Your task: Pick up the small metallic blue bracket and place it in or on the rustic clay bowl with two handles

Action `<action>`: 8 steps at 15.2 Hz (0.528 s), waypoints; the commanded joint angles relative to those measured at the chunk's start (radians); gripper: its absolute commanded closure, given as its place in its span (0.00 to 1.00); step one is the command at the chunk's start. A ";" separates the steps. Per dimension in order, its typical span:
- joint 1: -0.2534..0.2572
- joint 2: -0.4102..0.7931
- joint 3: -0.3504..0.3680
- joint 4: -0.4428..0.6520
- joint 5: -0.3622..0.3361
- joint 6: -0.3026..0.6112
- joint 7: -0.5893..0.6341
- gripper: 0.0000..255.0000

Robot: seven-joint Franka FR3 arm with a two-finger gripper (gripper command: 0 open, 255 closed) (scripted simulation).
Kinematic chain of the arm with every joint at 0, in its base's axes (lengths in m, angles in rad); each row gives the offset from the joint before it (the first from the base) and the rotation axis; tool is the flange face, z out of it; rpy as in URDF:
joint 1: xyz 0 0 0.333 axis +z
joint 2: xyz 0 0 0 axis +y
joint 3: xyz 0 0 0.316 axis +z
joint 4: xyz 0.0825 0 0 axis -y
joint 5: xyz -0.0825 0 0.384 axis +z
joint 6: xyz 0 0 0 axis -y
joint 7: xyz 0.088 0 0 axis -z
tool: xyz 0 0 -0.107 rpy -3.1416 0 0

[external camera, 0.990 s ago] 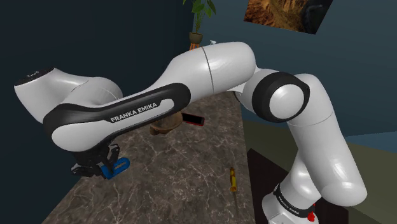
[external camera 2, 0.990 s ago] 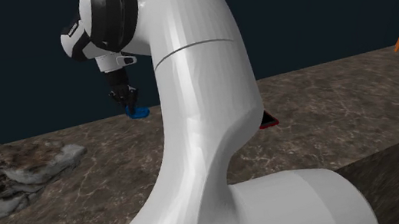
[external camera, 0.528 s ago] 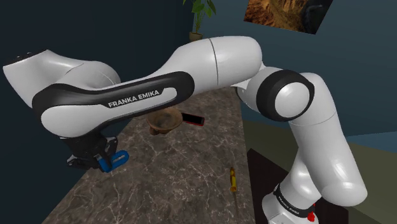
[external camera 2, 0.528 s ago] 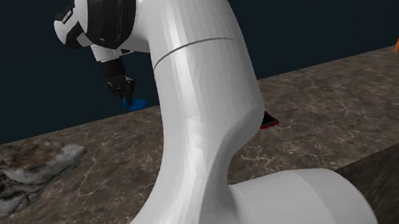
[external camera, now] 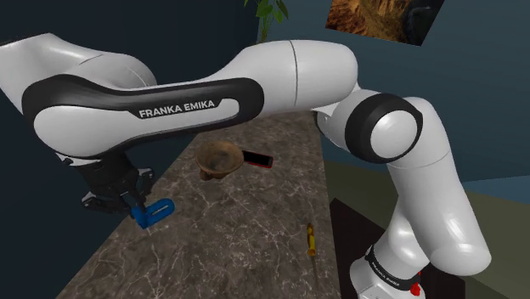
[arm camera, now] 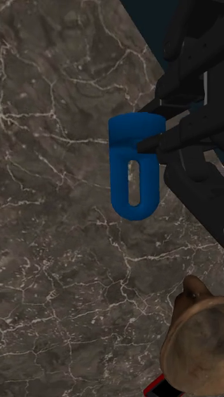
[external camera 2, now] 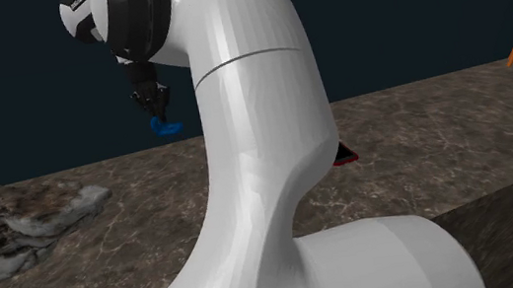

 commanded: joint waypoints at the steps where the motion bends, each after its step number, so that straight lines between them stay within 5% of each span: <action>1: 0.005 0.000 0.000 0.027 0.001 -0.026 -0.003 1.00; 8: 0.030 0.016 -0.002 0.152 -0.003 -0.131 -0.016 1.00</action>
